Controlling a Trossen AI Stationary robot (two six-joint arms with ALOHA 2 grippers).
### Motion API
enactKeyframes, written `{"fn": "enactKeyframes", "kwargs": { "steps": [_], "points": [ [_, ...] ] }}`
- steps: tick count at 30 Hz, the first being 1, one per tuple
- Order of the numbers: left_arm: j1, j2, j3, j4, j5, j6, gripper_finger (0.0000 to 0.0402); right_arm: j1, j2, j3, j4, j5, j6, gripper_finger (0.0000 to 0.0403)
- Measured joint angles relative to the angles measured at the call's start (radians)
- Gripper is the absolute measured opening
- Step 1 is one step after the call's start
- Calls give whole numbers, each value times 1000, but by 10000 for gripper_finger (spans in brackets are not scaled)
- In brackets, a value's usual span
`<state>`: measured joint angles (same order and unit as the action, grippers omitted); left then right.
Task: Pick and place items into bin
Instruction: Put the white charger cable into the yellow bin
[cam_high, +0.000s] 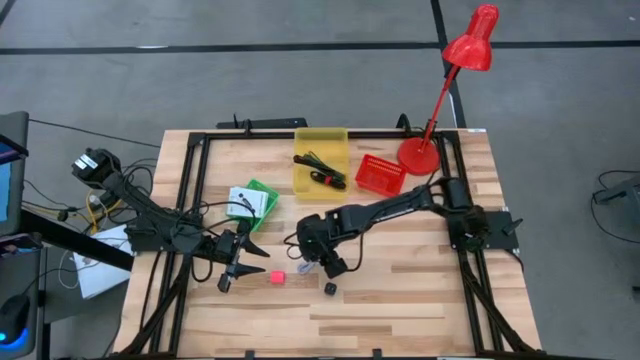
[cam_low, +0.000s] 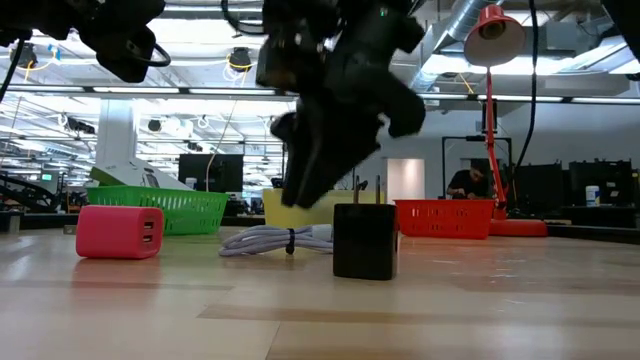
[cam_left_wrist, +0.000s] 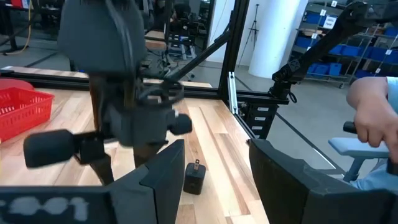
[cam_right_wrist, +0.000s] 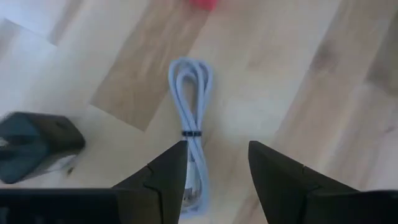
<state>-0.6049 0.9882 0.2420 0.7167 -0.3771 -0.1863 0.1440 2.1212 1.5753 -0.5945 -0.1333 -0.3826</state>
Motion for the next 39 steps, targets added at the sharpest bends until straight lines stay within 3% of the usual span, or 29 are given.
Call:
{"fn": "enactKeyframes", "kwargs": {
  "steps": [14, 17, 22, 27, 39],
  "points": [
    [0, 0, 0, -2, 0, -2, 172, 7, 61, 1, -5, -3, 25, 160],
    [0, 0, 0, -2, 0, -2, 172, 6, 61, 1, -13, -3, 35, 130],
    [0, 0, 0, -2, 0, -1, 172, 6, 60, 1, -61, -1, 34, 30],
    [0, 0, 0, -2, 0, -1, 172, 6, 48, 2, -121, 11, 38, 31],
    [0, 0, 0, -9, 0, -1, 172, -47, -19, 134, -297, 305, -44, 23]
  ]
}}
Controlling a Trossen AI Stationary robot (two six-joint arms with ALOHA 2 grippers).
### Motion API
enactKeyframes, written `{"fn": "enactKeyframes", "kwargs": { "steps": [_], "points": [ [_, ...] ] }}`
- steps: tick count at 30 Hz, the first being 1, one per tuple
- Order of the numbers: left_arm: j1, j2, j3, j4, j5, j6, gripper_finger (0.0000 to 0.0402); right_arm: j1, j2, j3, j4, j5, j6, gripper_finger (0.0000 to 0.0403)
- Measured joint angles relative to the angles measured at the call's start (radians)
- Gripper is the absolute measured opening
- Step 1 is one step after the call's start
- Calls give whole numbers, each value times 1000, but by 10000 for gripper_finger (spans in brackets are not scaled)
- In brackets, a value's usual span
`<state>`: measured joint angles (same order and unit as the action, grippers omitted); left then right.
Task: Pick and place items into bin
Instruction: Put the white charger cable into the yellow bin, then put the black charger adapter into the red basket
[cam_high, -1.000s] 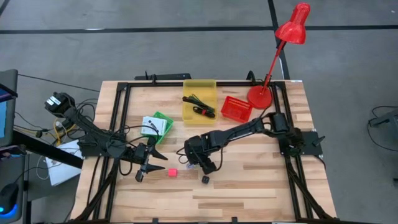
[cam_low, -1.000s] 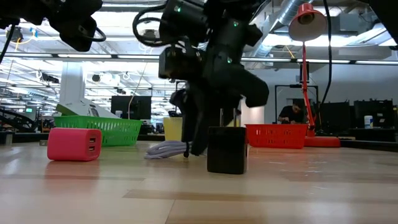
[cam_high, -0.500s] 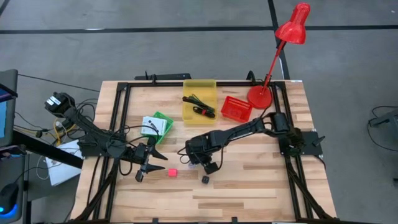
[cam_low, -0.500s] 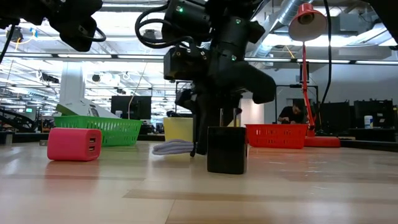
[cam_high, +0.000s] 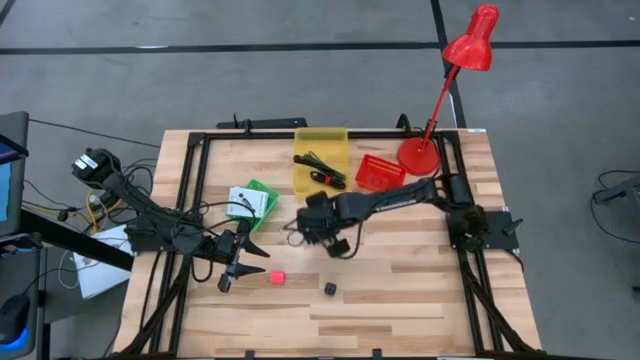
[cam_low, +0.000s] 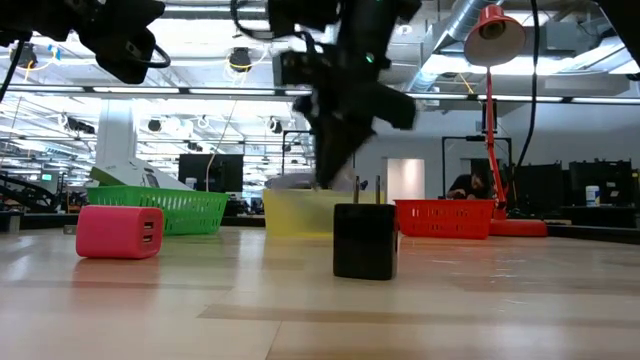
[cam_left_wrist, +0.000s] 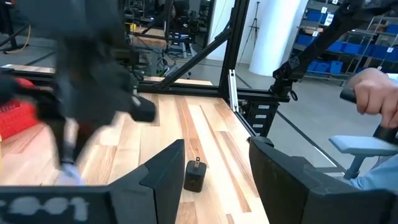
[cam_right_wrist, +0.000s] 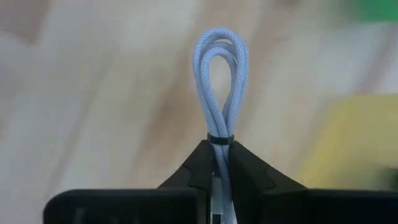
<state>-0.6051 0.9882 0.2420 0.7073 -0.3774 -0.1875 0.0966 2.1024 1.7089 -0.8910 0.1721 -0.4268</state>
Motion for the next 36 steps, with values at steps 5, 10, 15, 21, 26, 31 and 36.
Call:
{"fn": "enactKeyframes", "kwargs": {
  "steps": [5, 10, 15, 21, 26, 31, 36],
  "points": [
    [0, 0, 0, -1, 0, 0, 172, -75, -48, 58, 4, 90, -33, 23],
    [0, 0, 0, -1, 0, 0, 172, -177, -79, 87, 49, 130, -40, 31],
    [0, 0, 0, -2, 0, 0, 172, -273, -83, 88, 91, 121, 16, 61],
    [0, 0, 0, -2, 0, 0, 172, -345, -83, 88, 84, 100, 80, 95],
    [0, 0, 0, -2, 0, -1, 172, -355, -83, 88, 71, -6, 113, 122],
    [0, 0, 0, -2, 0, -3, 172, -334, -83, 87, 10, -152, 169, 139],
    [0, 0, 0, -2, 0, -8, 172, -279, -83, 87, -87, -223, 250, 143]
  ]
}}
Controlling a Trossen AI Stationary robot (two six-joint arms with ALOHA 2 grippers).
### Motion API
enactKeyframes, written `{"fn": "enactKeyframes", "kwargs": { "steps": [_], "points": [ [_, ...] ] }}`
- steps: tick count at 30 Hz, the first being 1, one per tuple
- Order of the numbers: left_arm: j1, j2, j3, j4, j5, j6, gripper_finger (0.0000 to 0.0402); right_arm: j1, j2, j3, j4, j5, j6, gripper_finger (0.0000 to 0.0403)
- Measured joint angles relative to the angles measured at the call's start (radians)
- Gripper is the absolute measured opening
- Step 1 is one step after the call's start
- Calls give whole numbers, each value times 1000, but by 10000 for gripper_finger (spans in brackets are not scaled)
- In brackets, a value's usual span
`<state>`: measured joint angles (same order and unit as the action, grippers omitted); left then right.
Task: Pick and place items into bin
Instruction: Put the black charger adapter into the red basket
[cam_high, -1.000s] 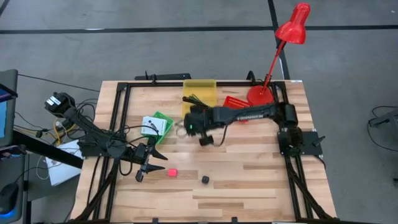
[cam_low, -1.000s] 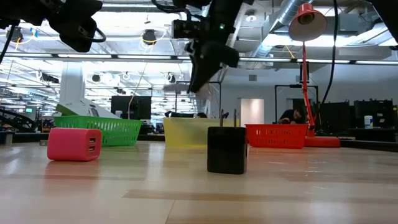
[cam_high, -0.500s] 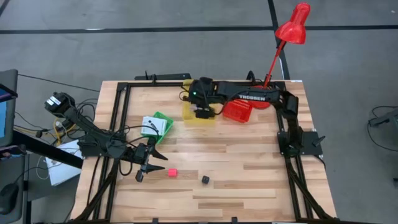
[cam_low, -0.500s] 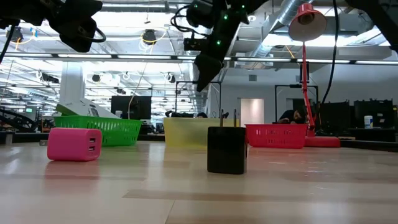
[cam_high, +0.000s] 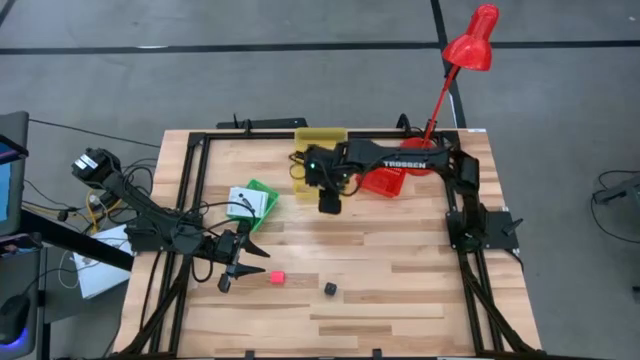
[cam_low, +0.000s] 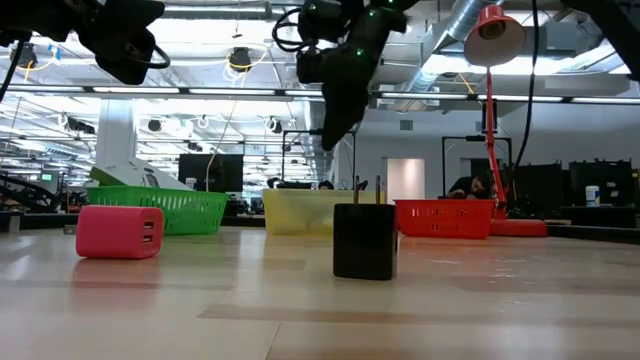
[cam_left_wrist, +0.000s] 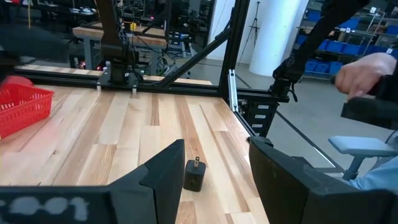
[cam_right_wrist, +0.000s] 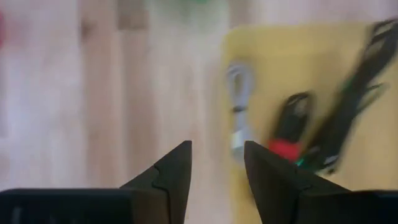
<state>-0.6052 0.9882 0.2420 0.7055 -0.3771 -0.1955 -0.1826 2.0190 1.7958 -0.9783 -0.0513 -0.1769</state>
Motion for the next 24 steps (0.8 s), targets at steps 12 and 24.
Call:
{"fn": "enactKeyframes", "kwargs": {
  "steps": [12, 24],
  "points": [
    [0, 0, 0, -13, 0, -36, 172, 244, 0, 0, -138, -12, 310, 186],
    [0, 0, 0, -13, 0, -32, 172, 464, 0, 0, -74, 10, 661, 236]
  ]
}}
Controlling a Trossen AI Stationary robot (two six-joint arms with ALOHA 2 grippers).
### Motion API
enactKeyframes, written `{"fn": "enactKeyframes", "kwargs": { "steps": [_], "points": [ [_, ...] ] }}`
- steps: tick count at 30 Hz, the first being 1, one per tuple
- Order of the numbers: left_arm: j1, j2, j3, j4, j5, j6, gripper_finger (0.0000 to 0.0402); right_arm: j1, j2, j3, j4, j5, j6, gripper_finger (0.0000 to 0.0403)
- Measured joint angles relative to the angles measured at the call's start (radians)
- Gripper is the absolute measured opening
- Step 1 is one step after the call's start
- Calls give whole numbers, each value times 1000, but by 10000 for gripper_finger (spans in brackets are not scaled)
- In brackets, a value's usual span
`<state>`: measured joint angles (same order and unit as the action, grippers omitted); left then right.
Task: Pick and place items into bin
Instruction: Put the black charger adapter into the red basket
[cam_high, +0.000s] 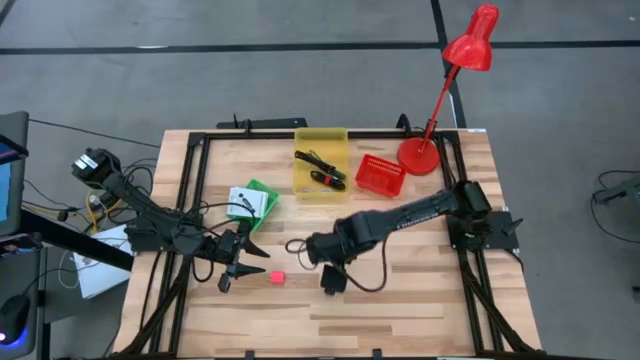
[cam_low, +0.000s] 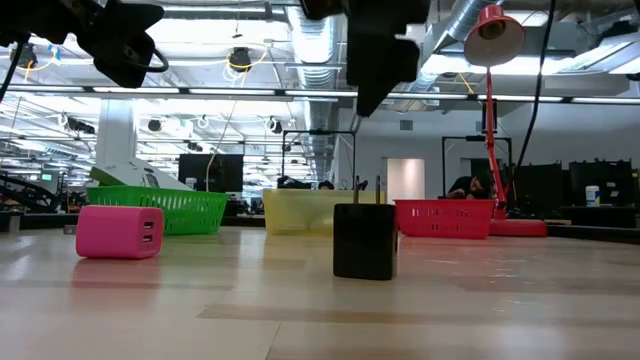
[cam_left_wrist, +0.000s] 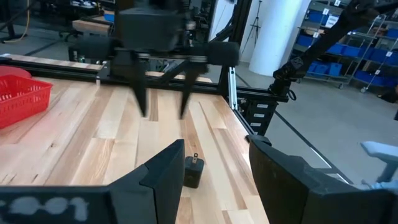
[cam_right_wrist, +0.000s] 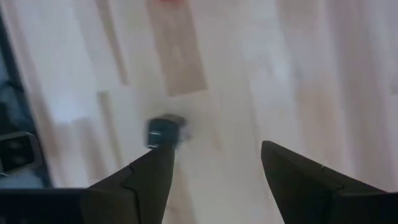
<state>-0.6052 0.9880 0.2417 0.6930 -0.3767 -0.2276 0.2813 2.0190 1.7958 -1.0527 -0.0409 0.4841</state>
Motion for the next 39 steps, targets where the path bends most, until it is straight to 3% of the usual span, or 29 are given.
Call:
{"fn": "enactKeyframes", "kwargs": {
  "steps": [14, 39],
  "points": [
    [0, 0, 0, 3, -2, 7, 172, 114, 33, -2, 52, 46, 302, 231],
    [0, 0, 0, 0, -4, 9, 172, 131, 153, 3, 101, 69, 293, 230]
  ]
}}
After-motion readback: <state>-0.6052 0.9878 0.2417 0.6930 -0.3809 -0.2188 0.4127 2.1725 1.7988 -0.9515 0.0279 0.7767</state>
